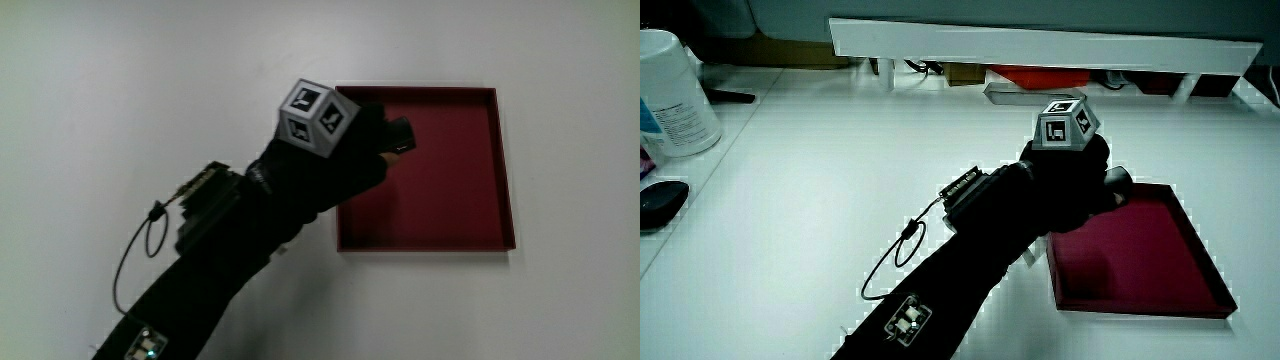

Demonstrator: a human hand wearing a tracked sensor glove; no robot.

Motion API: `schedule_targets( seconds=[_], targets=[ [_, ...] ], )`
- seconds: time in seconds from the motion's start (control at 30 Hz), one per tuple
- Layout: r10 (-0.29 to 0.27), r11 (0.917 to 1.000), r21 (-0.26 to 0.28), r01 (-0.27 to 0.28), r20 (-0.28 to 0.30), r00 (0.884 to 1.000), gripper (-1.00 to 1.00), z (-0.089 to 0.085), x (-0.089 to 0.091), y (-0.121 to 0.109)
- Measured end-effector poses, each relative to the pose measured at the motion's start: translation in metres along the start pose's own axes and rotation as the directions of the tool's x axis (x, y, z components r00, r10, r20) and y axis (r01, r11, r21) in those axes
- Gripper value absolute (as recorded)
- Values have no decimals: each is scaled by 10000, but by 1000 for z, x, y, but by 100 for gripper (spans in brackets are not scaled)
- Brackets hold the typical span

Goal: Pick stapper from plate

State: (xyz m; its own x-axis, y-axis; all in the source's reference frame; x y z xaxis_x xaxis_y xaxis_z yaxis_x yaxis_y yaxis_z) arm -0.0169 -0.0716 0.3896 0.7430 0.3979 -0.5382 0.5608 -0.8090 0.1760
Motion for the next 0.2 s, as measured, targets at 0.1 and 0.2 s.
schedule_targets(
  seconds=[0.1,0.2],
  targets=[
    [-62,9995,317,69,-223,9997,100,10,-9,-11],
    [-236,9974,653,291,-836,9962,100,24,-16,-22]
  ],
)
